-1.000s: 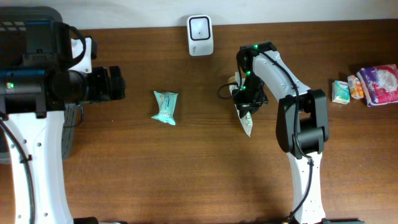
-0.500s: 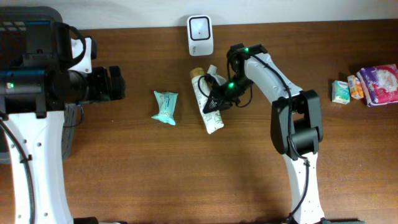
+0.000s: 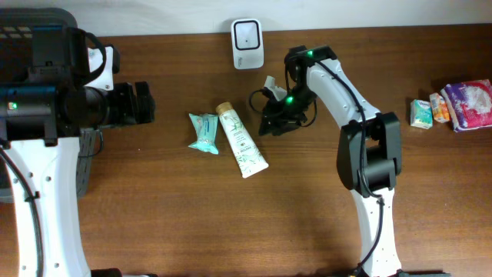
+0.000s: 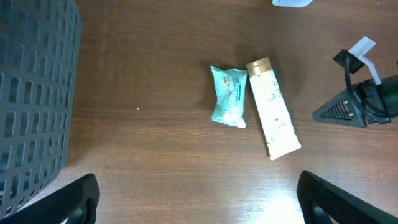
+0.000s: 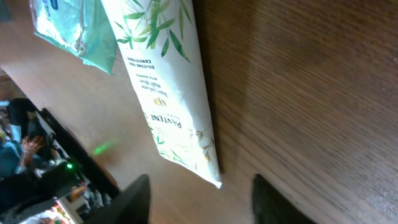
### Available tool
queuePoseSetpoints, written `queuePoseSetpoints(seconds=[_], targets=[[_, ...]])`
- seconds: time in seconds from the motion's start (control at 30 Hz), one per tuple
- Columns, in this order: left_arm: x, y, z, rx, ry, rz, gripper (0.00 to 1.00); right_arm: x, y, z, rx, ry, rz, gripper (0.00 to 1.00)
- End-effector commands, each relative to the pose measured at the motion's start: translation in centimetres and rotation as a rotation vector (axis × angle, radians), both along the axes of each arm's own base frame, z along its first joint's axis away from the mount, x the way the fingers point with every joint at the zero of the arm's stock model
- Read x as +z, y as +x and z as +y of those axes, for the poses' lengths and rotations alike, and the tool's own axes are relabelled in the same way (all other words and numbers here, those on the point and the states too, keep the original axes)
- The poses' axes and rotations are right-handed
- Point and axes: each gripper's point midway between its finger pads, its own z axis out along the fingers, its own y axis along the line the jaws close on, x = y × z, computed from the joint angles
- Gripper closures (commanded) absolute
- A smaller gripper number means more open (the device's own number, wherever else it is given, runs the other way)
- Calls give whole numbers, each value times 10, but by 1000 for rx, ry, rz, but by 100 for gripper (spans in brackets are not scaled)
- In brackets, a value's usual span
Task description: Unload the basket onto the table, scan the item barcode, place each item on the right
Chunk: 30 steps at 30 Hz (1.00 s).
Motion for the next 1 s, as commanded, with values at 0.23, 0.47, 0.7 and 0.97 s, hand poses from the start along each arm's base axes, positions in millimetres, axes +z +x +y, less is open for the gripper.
queuePoseSetpoints(seconds=[0.23,0.47,0.7,0.97], targets=[[2,0,-2,-18,-3,-9,1,-26,10,26,-18,-683,-371,58],[2,0,-2,-18,-3,-9,1,-25,-2,80,6,-610,-448,58],[2,0,-2,-18,-3,-9,1,-26,22,37,-79,-653,-413,65],[2,0,-2,-18,-3,-9,1,-22,31,18,-183,-472,-242,71]])
